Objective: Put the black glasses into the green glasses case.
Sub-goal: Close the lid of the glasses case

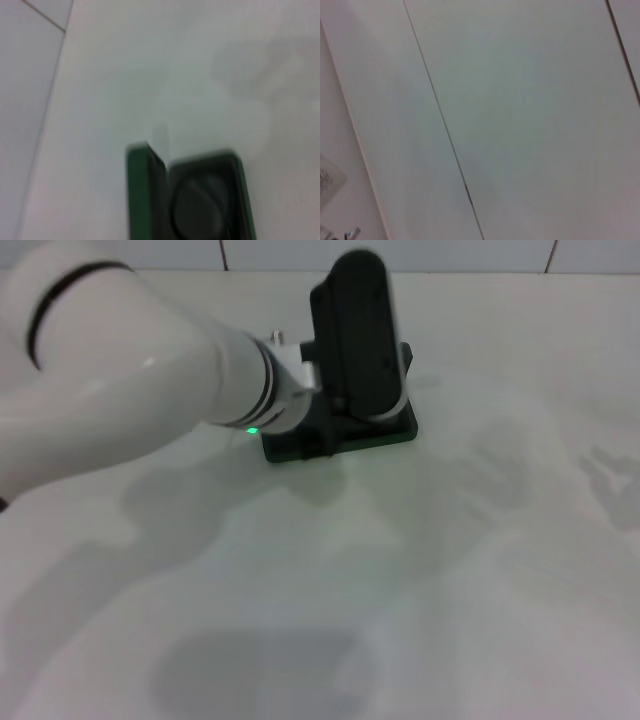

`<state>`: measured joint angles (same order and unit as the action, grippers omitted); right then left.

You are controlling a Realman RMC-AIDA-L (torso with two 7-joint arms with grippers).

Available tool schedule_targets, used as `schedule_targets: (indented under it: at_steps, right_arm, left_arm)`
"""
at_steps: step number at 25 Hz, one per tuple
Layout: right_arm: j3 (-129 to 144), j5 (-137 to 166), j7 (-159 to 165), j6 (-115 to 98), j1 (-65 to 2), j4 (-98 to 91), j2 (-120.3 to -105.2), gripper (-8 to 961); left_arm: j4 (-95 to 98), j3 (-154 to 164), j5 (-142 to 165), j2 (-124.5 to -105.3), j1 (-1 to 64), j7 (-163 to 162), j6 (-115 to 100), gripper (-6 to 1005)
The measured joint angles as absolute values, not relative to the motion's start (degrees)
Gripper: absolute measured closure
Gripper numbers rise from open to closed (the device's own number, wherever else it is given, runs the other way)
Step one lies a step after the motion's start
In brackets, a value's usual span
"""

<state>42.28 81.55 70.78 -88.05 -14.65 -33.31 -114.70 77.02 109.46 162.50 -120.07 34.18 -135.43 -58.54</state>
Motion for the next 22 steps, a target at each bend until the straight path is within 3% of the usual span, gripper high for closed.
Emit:
schedule_targets:
  at_steps: [8, 15, 20, 22]
  right_arm:
    - [42.28, 81.55, 70.03, -89.7, -14.37, -33.31, -114.84, 750]
    - [41.63, 81.48, 68.09, -91.11, -14.18, -30.79, -115.05, 750]
    - [41.62, 81.63, 67.83, -91.18, -14.42, -30.23, -115.05, 749]
    - [41.75, 81.79, 67.82, -91.19, -14.6, -29.89, -115.05, 749]
  left_arm:
    - [90.8, 105.67, 162.37, -120.23, 30.06, -137.4, -53.58, 613]
    - [81.48, 97.49, 158.88, -120.08, 32.99, -142.45, -44.43, 620]
    - [67.98, 94.45, 153.67, -119.94, 39.15, -141.62, -43.72, 733]
    - [65.39, 94.31, 152.54, -119.91, 40.42, -141.27, -43.85, 864]
